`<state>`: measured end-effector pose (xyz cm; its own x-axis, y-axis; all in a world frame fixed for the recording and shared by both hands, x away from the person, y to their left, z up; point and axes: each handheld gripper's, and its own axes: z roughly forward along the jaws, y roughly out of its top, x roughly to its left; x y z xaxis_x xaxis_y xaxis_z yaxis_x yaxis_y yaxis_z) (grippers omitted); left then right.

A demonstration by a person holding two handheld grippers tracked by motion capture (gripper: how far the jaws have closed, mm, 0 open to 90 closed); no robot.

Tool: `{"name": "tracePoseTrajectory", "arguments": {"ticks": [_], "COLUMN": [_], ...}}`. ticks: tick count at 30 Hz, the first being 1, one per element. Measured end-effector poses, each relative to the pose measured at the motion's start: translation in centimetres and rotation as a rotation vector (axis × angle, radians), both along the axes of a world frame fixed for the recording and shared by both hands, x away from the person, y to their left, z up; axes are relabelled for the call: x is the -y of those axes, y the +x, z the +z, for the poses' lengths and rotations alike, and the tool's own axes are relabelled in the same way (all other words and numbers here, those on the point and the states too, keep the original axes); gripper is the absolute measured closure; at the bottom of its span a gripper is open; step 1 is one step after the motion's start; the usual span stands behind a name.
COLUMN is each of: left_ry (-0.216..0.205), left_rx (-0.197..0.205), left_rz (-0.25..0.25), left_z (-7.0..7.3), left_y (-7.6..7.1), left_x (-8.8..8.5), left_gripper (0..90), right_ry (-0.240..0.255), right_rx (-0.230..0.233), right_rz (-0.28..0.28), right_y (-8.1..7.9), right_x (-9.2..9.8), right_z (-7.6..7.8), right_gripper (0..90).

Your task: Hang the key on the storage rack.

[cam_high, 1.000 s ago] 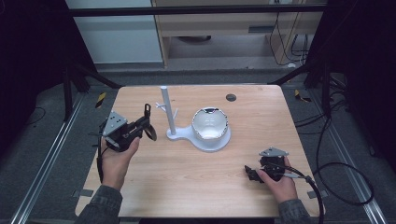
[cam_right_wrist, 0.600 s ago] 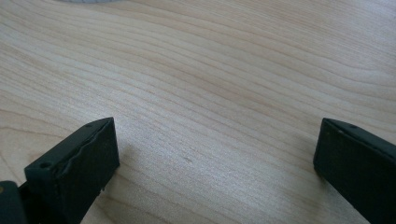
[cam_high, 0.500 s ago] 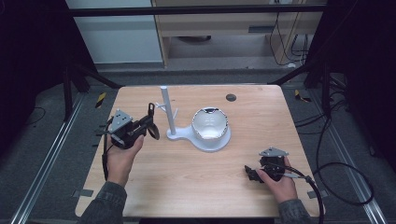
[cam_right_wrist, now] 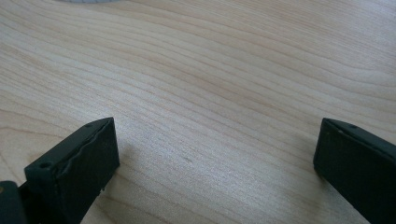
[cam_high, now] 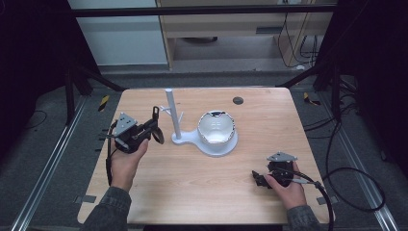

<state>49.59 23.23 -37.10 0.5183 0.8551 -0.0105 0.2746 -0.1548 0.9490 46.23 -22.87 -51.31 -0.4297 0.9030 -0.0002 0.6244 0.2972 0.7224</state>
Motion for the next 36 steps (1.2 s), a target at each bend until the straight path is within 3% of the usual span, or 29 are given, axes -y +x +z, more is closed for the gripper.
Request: {"name": "tracePoseTrajectory", "arguments": {"ticks": [36], "left_ry": [0.014], "left_rx": [-0.042], "left_rz": [-0.012], "left_z": [-1.2], "left_y": [1.5], "left_x": [1.7], "left_gripper": [80.7], "right_ry": [0.000], "right_rx": [0.000], "right_rz": [0.000], "right_y": [0.0], "right_x": [0.0], "right_z": [0.0], "right_gripper": [0.5]}}
